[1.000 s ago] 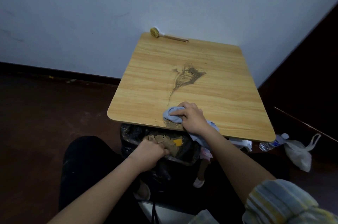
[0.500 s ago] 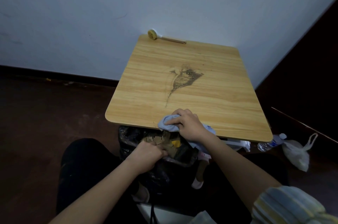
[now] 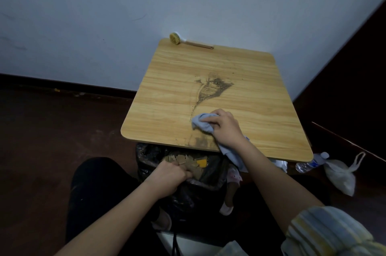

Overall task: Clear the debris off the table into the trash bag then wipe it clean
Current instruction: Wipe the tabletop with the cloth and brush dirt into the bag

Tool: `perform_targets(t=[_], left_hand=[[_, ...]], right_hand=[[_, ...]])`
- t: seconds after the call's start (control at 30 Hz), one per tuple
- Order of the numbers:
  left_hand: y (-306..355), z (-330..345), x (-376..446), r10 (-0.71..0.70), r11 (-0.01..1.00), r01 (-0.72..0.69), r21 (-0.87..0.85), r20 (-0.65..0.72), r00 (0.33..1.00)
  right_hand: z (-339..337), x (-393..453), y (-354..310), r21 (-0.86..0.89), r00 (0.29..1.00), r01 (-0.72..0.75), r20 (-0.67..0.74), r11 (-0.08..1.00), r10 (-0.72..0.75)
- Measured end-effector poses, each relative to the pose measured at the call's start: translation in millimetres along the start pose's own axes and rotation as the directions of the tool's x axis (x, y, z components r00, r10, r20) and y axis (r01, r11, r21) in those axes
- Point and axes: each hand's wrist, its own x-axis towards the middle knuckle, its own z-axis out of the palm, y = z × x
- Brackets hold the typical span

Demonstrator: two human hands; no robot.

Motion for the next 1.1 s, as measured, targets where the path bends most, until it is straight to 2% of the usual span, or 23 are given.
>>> perform_targets(t=[0.1,0.2,0.57,1.1], left_hand=[[0,-1,0,0.002,1.0,-0.002,0.001,0.006,1.0],[0,0,1,0.003,1.0,-0.003,-0.006,0.004,1.0],[1,2,2,0.005,1.0,-0.005,-0.004,-0.016,1.0],[1,1,2,-0.001,1.0,0.001,0.013,-0.011,1.0]], right_hand=[[4,5,12,-0.105,0.991,-0.118,0.043,0.987,0.124],[13,2,18,-0.11,0.978,-0.171,0.1,0.979,0.182],[27,-12,-4,-0.098,0.982,0.029,0.19,0.995,-0.01],[31,-29,-21,-0.075,0.958,0.131,0.266,0.989,-0.107]])
